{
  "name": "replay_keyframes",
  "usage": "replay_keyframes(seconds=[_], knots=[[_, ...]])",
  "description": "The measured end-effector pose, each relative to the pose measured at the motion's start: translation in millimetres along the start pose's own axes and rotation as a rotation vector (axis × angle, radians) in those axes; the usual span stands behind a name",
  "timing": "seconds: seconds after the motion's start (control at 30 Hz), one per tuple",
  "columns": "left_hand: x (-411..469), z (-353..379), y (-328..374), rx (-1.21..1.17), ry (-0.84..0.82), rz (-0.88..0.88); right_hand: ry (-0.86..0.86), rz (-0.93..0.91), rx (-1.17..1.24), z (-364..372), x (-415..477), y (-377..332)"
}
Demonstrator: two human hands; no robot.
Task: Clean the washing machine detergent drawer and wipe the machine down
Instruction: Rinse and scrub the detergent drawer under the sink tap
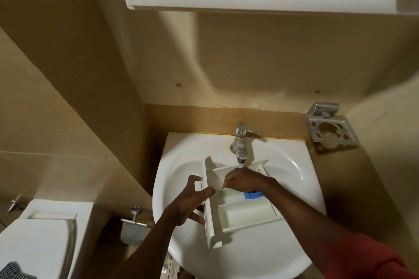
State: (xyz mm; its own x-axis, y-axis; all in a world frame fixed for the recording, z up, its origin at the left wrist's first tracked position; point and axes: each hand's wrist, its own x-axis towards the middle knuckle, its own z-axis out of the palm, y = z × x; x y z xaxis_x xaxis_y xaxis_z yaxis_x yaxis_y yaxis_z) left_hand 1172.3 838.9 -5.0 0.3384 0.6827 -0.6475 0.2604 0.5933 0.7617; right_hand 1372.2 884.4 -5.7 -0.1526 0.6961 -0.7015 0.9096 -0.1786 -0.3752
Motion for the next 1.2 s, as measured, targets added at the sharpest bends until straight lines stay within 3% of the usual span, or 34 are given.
replay_keyframes(seconds=[0.13, 0.3, 0.4, 0.57, 0.73, 0.87, 0.97, 1.1, 1.2], knots=[[-1, -1, -2, 0.008, 0.001, 0.017, 0.176, 0.230, -0.034, -9, -5, 30], [-1, 5, -3, 0.033, 0.007, 0.052, 0.398, 0.263, -0.017, 11, 0, 13], [-3, 5, -4, 0.034, 0.012, 0.065, 0.304, 0.229, 0.091, 16, 7, -8], [0, 6, -6, 0.050, 0.014, 0.098, 0.318, 0.018, 0.124, 23, 6, -41], [0, 4, -7, 0.029, -0.008, 0.118, 0.158, 0.025, 0.256, 8, 3, -10], [4, 6, -6, 0.037, -0.020, 0.109, 0.298, 0.209, 0.116, 5, -2, 13], [7, 5, -8, 0.010, -0.021, 0.097, 0.393, 0.242, 0.124, 9, 1, 17], [11, 6, -9, -0.007, -0.038, 0.079, 0.488, 0.202, 0.626, 16, 3, 1], [14, 11, -6, 0.013, -0.043, 0.069, 0.413, 0.055, 0.625, 31, 4, -8]])
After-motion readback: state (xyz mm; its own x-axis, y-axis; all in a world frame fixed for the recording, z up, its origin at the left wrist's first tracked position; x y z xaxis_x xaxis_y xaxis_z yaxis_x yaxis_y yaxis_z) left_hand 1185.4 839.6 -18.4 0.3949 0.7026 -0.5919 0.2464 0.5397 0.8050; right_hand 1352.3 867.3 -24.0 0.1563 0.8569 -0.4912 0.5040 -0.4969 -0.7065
